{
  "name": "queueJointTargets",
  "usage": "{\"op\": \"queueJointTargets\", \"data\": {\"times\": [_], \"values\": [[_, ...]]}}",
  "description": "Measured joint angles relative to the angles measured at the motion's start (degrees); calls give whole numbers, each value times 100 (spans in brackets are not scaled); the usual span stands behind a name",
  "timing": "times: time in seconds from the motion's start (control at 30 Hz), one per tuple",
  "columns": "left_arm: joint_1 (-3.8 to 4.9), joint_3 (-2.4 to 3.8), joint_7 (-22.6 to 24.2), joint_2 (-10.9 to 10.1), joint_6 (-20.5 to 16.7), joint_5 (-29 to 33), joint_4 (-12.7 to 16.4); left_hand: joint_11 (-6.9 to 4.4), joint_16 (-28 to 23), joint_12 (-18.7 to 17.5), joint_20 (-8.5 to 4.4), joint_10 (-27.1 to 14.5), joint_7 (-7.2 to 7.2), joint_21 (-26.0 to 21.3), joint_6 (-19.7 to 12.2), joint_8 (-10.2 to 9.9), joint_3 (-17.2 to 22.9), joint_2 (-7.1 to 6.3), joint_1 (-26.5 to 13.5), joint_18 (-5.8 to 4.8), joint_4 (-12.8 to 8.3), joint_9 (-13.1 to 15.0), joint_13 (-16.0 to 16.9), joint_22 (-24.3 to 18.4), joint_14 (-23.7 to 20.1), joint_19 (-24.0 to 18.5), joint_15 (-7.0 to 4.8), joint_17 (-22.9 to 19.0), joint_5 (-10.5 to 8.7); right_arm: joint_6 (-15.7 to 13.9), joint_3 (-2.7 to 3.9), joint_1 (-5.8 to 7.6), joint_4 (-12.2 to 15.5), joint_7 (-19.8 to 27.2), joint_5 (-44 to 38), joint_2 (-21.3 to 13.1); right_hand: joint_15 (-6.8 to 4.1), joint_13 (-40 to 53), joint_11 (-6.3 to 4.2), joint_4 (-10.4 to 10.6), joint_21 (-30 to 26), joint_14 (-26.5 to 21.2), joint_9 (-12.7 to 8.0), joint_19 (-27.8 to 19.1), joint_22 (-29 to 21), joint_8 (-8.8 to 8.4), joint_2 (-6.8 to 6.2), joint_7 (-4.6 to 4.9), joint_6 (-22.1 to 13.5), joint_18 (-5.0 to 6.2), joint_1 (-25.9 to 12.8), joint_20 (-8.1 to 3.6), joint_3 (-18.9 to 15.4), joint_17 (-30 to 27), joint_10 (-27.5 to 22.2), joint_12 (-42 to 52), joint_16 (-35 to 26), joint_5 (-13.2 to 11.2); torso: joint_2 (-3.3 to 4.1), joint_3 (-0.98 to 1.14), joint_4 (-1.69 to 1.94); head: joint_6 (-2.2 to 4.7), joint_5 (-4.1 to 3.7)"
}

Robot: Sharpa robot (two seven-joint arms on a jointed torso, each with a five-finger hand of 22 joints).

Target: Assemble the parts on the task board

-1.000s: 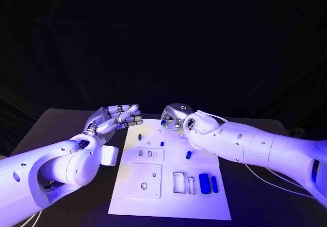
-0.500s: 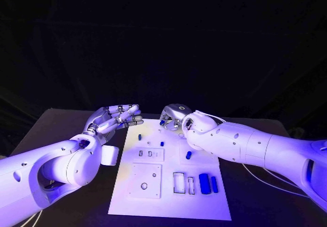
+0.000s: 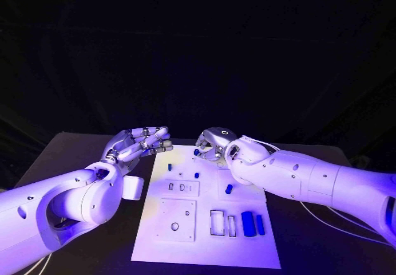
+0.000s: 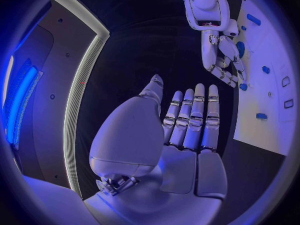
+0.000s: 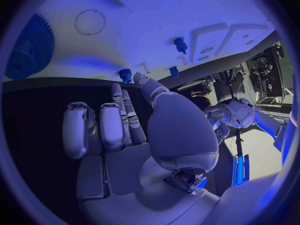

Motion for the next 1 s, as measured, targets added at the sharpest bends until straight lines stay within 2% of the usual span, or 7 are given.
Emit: {"op": "queueJointTargets", "data": {"times": [0.27,0.4,0.47,0.57,0.6,0.8,1.0], "values": [[20,-1,-3,-50,15,5,-31,0,0,0,0,0,0,0,0,0,-16,0,0,-1,-16,0,0,-9,21,0,21,0,0,-80,31,170,881,-9,244,-965,0,102,-64,34,45,0,51,45,88,74,23,38,190,1,70,-41,-34,104,409,184,40,57,-11,7,-66,21,-10],[34,-1,-3,-63,59,5,-82,-21,0,0,0,21,21,0,22,0,-16,25,-25,0,-16,0,0,-16,23,0,19,0,0,-14,53,283,1215,-13,578,-1516,0,175,-82,290,45,0,49,68,88,47,-248,45,167,0,-200,-24,-376,154,534,194,87,335,-16,7,-104,34,-5],[38,-1,-4,-66,96,7,-121,-7,0,0,0,35,22,0,22,-26,-10,67,7,0,-56,0,0,-16,82,4,5,5,0,53,55,306,1304,-14,732,-1726,0,198,-82,331,45,0,44,86,88,43,-276,66,118,0,-228,-42,-500,171,534,194,91,348,-19,8,-120,38,-6],[40,-1,-14,-75,150,11,-173,0,0,-34,-31,42,22,0,22,-67,167,274,224,0,-231,0,0,-21,165,74,-16,32,0,169,55,319,1346,-18,877,-1888,0,229,-69,366,45,0,34,86,87,43,-310,86,30,-1,-203,-42,-665,149,520,194,91,391,-20,11,-146,41,-10],[42,-1,-23,-79,181,12,-200,0,0,-34,-31,42,22,0,22,-67,229,289,322,0,-290,0,0,-24,186,74,-21,39,0,225,56,326,1348,-20,923,-1935,0,242,-49,380,45,0,29,86,87,43,-334,94,-12,0,-179,-42,-728,131,501,194,91,391,-20,13,-155,41,-5],[45,-1,-86,-97,349,19,-309,0,0,-63,-32,42,22,0,23,-112,357,300,393,-1,-355,0,0,-32,185,113,-21,54,0,461,59,336,1296,-40,1027,-1987,0,341,8,505,-25,0,29,39,87,43,-337,101,-103,0,-172,5,-1154,85,356,205,91,467,-20,25,-158,31,-3],[47,-1,-160,-103,477,25,-345,0,0,-63,-32,42,22,0,23,-112,365,267,359,-1,-347,0,0,-40,185,113,-21,55,0,627,59,321,1152,-87,1056,-1849,0,476,10,673,-48,0,52,33,86,43,-195,108,-169,0,-31,11,-1580,85,192,394,90,490,-19,30,-155,29,-18]]}}
